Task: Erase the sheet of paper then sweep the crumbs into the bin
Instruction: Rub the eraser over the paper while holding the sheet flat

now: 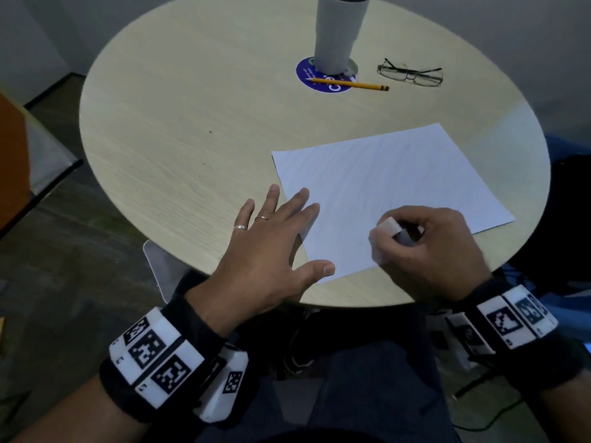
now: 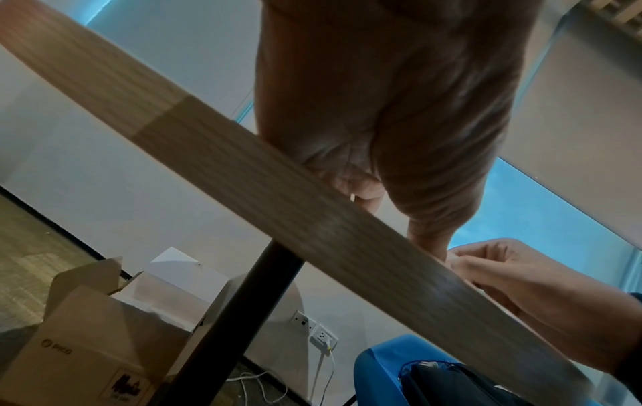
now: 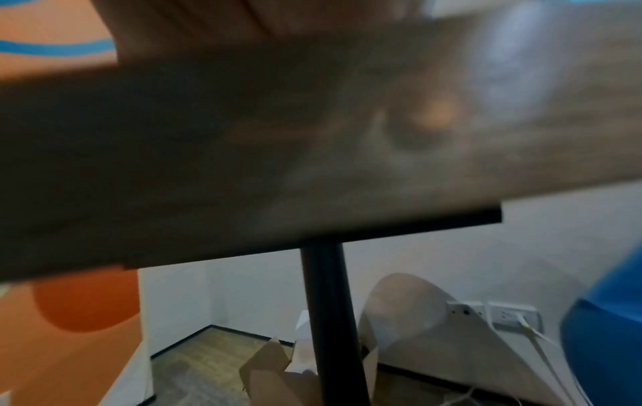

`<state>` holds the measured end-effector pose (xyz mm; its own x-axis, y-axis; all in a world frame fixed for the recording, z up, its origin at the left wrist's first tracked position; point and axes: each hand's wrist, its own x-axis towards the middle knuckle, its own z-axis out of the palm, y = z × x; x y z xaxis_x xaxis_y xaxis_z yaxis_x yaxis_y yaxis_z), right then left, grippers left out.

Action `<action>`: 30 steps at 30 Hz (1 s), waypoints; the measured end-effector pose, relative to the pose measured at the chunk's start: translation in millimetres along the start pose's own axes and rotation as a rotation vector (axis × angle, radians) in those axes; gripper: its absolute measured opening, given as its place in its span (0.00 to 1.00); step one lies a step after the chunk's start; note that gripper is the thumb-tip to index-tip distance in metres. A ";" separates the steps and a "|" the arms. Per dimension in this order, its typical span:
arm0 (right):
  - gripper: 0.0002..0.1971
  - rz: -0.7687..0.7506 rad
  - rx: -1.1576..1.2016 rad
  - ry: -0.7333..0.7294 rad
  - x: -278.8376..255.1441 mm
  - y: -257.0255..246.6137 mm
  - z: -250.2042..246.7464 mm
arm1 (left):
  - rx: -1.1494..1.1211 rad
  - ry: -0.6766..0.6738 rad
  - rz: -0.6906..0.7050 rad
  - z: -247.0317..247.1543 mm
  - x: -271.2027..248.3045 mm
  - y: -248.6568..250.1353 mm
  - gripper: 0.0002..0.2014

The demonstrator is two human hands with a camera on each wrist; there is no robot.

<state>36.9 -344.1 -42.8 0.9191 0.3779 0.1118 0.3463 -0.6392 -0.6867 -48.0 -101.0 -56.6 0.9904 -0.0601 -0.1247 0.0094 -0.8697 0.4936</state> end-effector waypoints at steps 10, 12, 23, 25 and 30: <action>0.07 0.084 0.219 0.160 20.7 25.3 0.3 | 0.152 0.021 0.193 19.5 -8.7 61.9 0.39; 0.07 0.093 0.269 0.158 20.2 25.1 0.6 | 0.211 -0.045 0.315 36.5 -7.0 80.4 0.40; 0.08 0.123 0.198 0.158 22.1 29.6 -4.1 | 0.444 -0.148 -0.231 -5.1 -1.9 22.4 0.51; 0.08 0.123 0.201 0.164 22.3 30.1 -4.1 | 0.407 -0.185 -0.196 -3.0 0.2 38.1 0.53; 0.07 0.135 0.264 0.178 21.7 27.1 -3.9 | 0.434 -0.345 0.313 24.5 10.4 91.2 0.47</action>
<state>66.9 -355.8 -56.1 0.9797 0.1643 0.1150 0.1803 -0.4710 -0.8635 -40.2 -192.9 -33.9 0.8351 -0.4352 -0.3364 -0.4019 -0.9003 0.1669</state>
